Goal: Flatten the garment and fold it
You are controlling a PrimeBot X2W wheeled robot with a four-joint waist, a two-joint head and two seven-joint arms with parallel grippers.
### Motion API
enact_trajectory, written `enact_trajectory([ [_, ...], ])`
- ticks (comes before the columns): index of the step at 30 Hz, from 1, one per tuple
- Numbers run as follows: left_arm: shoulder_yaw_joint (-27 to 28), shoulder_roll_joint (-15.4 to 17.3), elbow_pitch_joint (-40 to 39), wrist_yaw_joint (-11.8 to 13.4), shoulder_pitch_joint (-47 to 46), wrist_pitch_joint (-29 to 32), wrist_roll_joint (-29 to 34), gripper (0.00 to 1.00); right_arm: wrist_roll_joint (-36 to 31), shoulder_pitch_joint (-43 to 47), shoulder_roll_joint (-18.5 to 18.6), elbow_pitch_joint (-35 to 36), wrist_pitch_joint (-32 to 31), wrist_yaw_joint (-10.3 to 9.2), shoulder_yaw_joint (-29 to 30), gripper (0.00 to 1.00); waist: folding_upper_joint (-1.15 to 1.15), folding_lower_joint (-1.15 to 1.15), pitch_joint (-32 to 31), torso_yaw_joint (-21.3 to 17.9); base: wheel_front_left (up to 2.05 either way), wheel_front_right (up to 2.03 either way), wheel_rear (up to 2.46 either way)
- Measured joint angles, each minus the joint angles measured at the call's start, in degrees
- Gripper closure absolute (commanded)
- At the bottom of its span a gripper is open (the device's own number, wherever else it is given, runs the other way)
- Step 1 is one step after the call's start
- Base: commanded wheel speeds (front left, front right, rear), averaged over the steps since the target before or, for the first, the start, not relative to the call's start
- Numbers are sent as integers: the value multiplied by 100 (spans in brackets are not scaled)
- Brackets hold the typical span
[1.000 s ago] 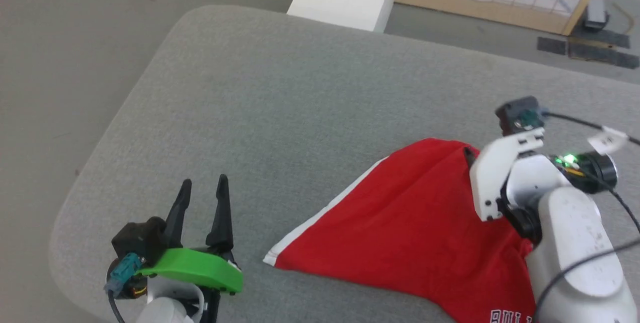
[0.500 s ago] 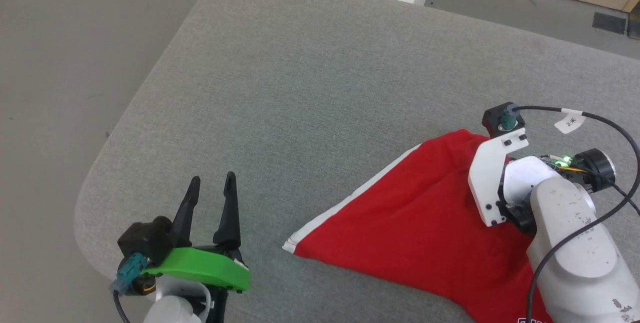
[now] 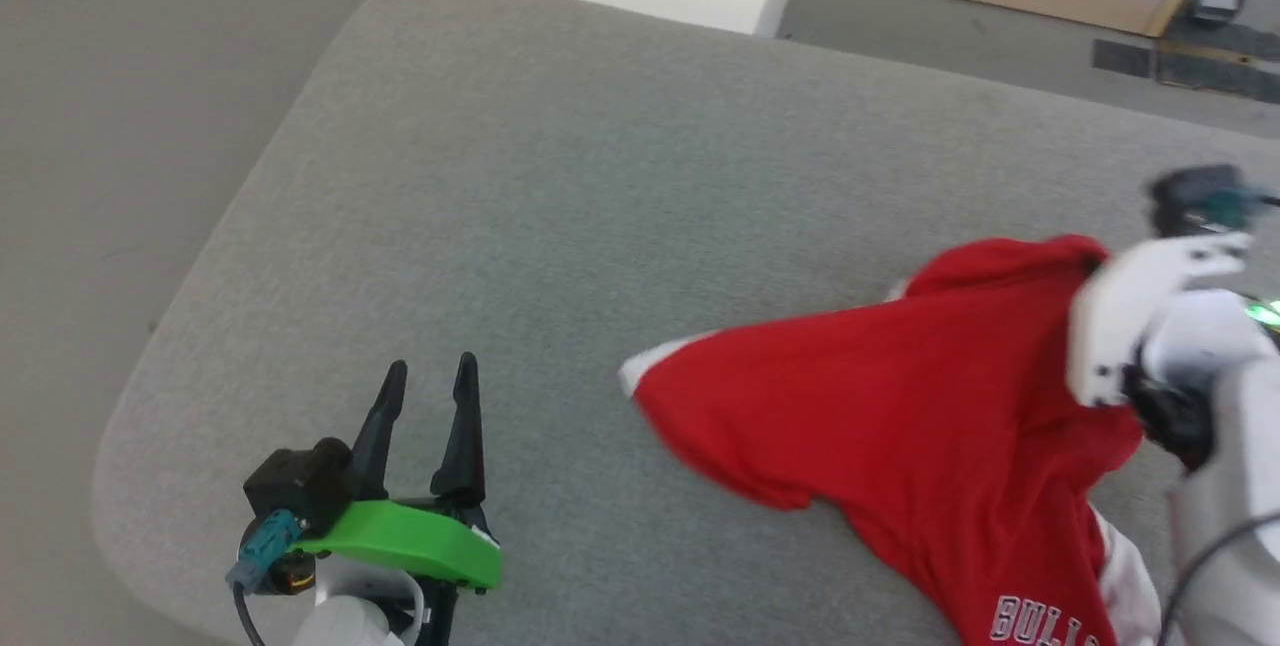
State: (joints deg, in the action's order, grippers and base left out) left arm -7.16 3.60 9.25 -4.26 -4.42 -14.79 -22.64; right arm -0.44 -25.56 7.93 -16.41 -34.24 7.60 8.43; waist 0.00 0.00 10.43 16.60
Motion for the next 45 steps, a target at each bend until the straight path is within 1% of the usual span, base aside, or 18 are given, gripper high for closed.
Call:
enact_trajectory([
  [4,-7,-12,35,-33,1,0,9,0,-120,531,-156,664,48,-1,843,100,0,0,-74,-222,0,0,0],
  [6,-20,-19,57,-49,0,0,18,0,-141,867,-310,1072,57,-1,1266,100,0,0,-103,-336,0,0,0],
  [9,-60,-25,110,-76,-2,0,18,0,-127,1433,-437,1534,38,-1,1648,100,0,0,-133,-464,0,0,0],
  [11,-69,-31,129,-81,-3,0,18,0,-11,1883,-452,1684,-89,-3,1668,100,0,0,-147,-521,0,0,0],
  [15,-76,-37,205,-82,-4,0,15,0,788,2781,-488,1642,-357,-3,1170,100,0,0,-156,-595,0,0,0],
  [17,-69,-37,242,-82,-4,0,15,0,1046,3005,-513,1596,-385,-3,956,100,0,0,-158,-630,0,0,0],
  [18,-70,-38,260,-82,-4,0,15,0,1163,3036,-513,1591,-332,-3,913,66,0,0,-158,-649,0,0,0],
  [19,-69,-38,283,-82,-4,0,14,0,1241,3031,-508,1592,-244,-3,914,0,0,0,-160,-669,0,0,0],
  [24,-31,-40,370,-82,-3,2,-16,0,1535,2923,-511,1586,372,-3,1111,0,0,0,-198,-797,0,0,0],
  [27,-71,-40,403,-100,-94,125,-130,0,1661,2739,-510,1674,756,-3,1335,0,0,0,-216,-904,0,0,0],
  [31,-181,-41,492,-105,-688,516,-316,0,1623,2567,-510,1876,1080,-3,1638,0,0,0,-213,-1070,0,0,0],
  [34,-412,-45,679,-125,-1398,983,-428,0,1551,2432,-504,1976,1193,-3,1855,0,0,0,-176,-1206,0,0,0],
  [37,-676,-55,999,-131,-2079,1575,-482,0,1492,2341,-505,2020,1210,-3,1895,0,0,0,-112,-1344,0,0,0],
  [39,-898,-58,1325,-109,-2531,2111,-514,0,1461,2306,-503,2019,1209,-3,1886,0,0,0,-53,-1450,0,0,0],
  [45,-1401,-59,2176,188,-3534,3609,-447,0,1518,2228,-505,1907,1222,-3,1702,0,0,0,160,-1801,0,0,0],
])
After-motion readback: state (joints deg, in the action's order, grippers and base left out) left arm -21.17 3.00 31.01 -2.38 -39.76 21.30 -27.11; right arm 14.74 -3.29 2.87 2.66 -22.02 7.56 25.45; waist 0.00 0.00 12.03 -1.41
